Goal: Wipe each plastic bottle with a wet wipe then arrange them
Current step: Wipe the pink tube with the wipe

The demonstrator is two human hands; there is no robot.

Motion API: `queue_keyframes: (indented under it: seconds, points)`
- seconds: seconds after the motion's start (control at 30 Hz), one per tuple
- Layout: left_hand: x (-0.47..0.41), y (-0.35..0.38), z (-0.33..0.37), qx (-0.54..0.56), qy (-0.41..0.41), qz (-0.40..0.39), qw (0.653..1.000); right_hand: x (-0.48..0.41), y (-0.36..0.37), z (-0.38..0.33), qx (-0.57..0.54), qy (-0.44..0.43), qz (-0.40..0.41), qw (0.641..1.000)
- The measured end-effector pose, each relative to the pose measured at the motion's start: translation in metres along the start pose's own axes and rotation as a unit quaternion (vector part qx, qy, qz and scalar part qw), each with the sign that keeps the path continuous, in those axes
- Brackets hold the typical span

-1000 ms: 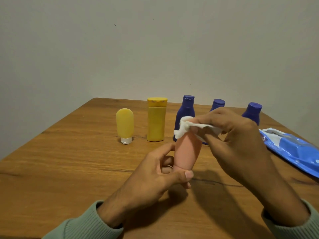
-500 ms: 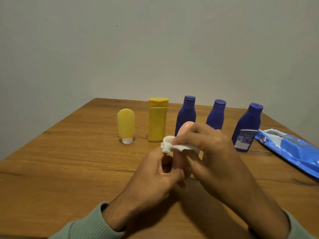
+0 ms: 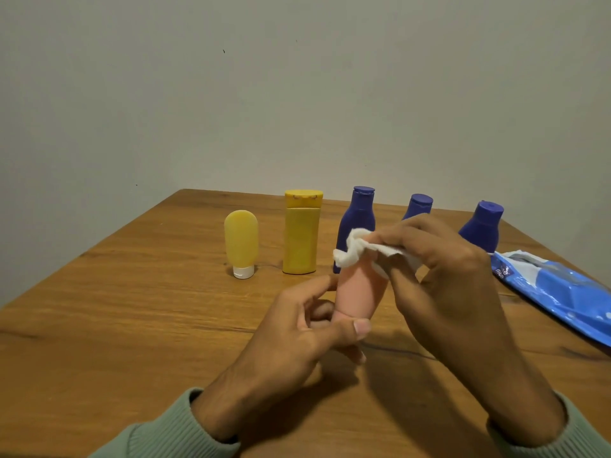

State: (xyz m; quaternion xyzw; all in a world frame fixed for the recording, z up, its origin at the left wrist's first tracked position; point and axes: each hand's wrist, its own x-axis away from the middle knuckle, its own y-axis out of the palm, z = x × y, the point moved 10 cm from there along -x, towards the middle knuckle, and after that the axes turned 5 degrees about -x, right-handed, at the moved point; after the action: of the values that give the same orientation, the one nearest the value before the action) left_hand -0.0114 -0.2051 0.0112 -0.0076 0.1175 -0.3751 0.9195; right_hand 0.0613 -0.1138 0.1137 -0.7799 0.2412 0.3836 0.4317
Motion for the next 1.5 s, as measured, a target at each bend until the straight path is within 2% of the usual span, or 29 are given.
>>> queue_keyframes:
  seconds: [0.17, 0.23, 0.4, 0.5, 0.57, 0.67, 0.8, 0.87, 1.1, 1.17, 1.33, 1.4, 1.5]
  points:
    - [0.0, -0.004, 0.007, 0.067, 0.01, 0.003, 0.998, 0.002, 0.025, -0.002, -0.038, 0.005, -0.127, 0.991]
    - [0.0, -0.002, 0.008, 0.081, 0.008, -0.004, 0.997, 0.002, 0.025, -0.001, -0.043, -0.005, -0.144, 0.989]
    - [0.002, 0.002, -0.002, 0.061, -0.027, -0.039, 0.997, -0.002, 0.002, 0.011, -0.032, 0.006, -0.024, 0.999]
    - [0.002, 0.002, -0.002, 0.067, -0.031, -0.042, 0.996, -0.002, -0.004, 0.011, -0.015, 0.005, 0.012, 1.0]
    - [0.001, 0.002, 0.0, 0.096, -0.031, -0.037, 0.994, -0.004, -0.003, 0.013, -0.034, 0.025, 0.003, 0.999]
    - [-0.002, -0.004, 0.0, 0.144, -0.022, -0.014, 0.989, -0.003, 0.012, 0.013, -0.09, 0.06, -0.063, 0.992]
    - [-0.003, -0.009, 0.0, 0.162, -0.023, 0.0, 0.986, 0.0, 0.027, 0.004, -0.112, 0.045, -0.135, 0.983]
    - [-0.003, -0.007, 0.001, 0.157, -0.02, -0.011, 0.987, -0.002, 0.023, 0.004, -0.116, 0.035, -0.122, 0.985]
    - [0.001, 0.002, -0.003, 0.134, -0.035, -0.044, 0.989, -0.003, 0.0, 0.016, -0.052, 0.033, 0.015, 0.998]
    - [-0.001, 0.0, -0.002, 0.135, -0.029, -0.034, 0.99, -0.002, 0.005, 0.017, -0.062, 0.046, 0.005, 0.997]
    - [-0.006, -0.008, -0.003, 0.156, -0.023, -0.001, 0.988, -0.002, 0.026, 0.007, -0.12, 0.044, -0.11, 0.986]
    - [-0.006, -0.005, -0.004, 0.151, -0.026, -0.009, 0.988, -0.003, 0.022, 0.006, -0.118, 0.028, -0.102, 0.987]
    - [-0.003, 0.001, -0.004, 0.135, -0.032, -0.038, 0.99, -0.003, 0.011, 0.014, -0.091, 0.026, -0.041, 0.995]
